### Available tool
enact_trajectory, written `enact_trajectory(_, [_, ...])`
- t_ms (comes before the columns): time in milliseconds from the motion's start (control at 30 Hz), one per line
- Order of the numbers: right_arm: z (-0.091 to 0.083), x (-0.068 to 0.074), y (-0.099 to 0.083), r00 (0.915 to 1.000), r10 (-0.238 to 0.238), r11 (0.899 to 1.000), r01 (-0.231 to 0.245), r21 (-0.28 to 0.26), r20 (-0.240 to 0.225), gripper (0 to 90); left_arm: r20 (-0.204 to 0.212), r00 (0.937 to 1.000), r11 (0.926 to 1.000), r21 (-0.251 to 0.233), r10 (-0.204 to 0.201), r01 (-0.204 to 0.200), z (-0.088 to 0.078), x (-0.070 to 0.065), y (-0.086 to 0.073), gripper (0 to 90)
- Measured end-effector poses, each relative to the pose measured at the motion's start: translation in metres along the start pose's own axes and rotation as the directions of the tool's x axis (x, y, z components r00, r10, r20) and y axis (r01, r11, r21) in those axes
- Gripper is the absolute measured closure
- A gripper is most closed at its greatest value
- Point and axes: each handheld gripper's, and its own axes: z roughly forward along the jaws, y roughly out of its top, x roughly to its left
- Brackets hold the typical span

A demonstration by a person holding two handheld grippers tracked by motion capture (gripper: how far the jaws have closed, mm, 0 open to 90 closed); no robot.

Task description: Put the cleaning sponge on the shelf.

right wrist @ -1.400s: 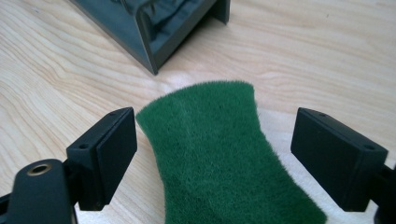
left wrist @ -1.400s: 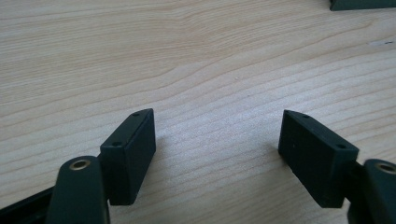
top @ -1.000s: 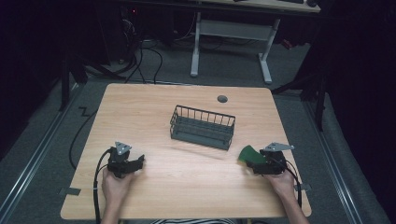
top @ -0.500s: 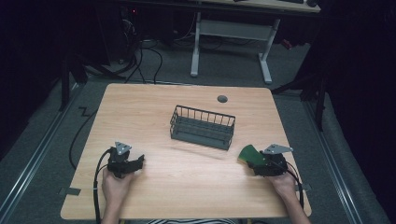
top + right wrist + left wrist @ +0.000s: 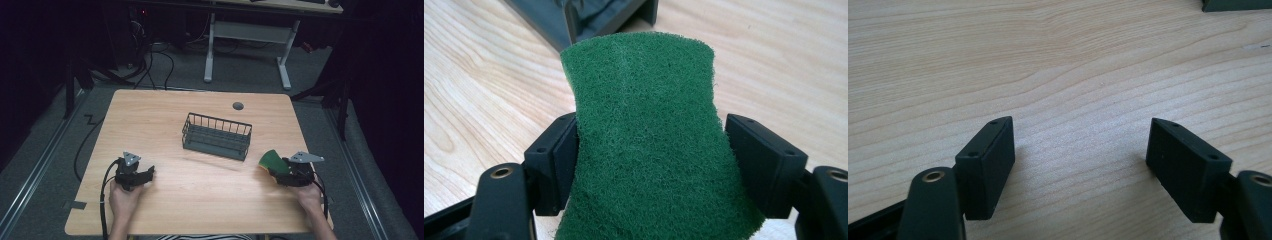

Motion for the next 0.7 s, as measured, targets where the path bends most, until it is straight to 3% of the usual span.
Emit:
enact_trajectory(333, [-0.014, -0.001, 0.022, 0.9997, 0.021, 0.998, -0.022, -0.053, -0.011, 26.3, -0.001, 1.0000, 1.0000, 0.001, 0.000, 0.000, 0.000, 0.000, 0.000, 28.0])
enact_trajectory(700, [-0.022, 0.000, 0.052, 0.9994, 0.004, 0.994, -0.007, -0.112, -0.034, 26.4, 0.000, 1.0000, 1.0000, 0.000, 0.000, 0.000, 0.000, 0.000, 0.000, 28.0])
